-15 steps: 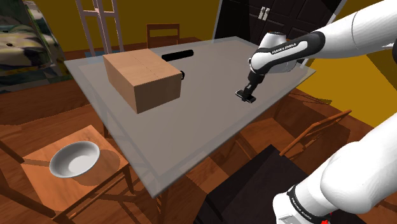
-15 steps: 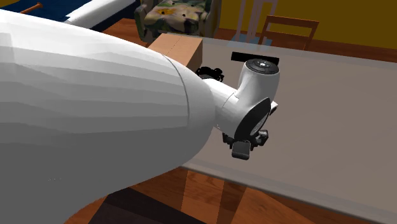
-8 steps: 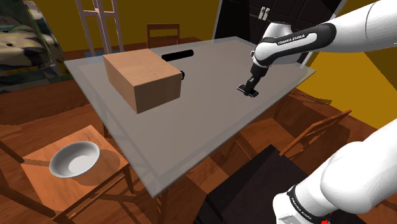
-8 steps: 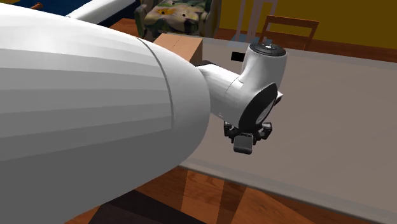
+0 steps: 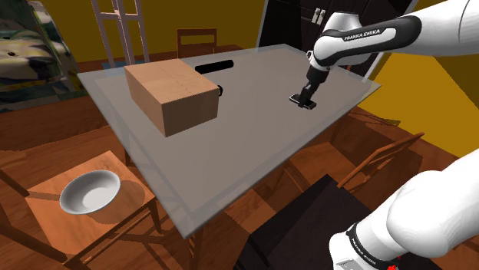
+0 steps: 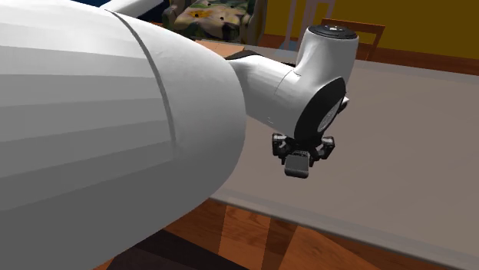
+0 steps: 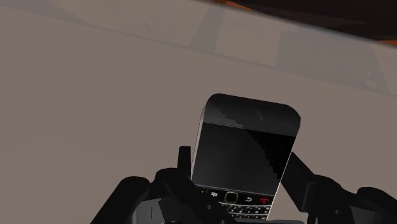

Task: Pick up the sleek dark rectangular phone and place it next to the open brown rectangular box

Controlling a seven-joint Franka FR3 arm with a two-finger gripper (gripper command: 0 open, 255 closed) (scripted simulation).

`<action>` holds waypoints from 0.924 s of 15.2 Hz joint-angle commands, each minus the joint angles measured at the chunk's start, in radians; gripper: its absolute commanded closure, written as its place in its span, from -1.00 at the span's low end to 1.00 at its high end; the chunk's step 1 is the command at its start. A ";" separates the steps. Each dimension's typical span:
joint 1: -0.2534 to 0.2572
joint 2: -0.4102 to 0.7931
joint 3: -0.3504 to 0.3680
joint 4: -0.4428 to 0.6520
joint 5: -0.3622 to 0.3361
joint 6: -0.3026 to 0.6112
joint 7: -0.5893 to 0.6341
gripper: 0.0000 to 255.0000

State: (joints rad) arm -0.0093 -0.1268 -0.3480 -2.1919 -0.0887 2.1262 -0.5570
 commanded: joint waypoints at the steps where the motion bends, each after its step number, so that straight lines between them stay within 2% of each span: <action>1: 0.001 -0.010 0.002 0.017 -0.002 -0.026 0.003 1.00; 14: 0.004 -0.049 0.013 0.154 -0.008 -0.202 0.005 1.00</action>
State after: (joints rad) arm -0.0064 -0.1720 -0.3377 -2.0510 -0.0964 1.9418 -0.5543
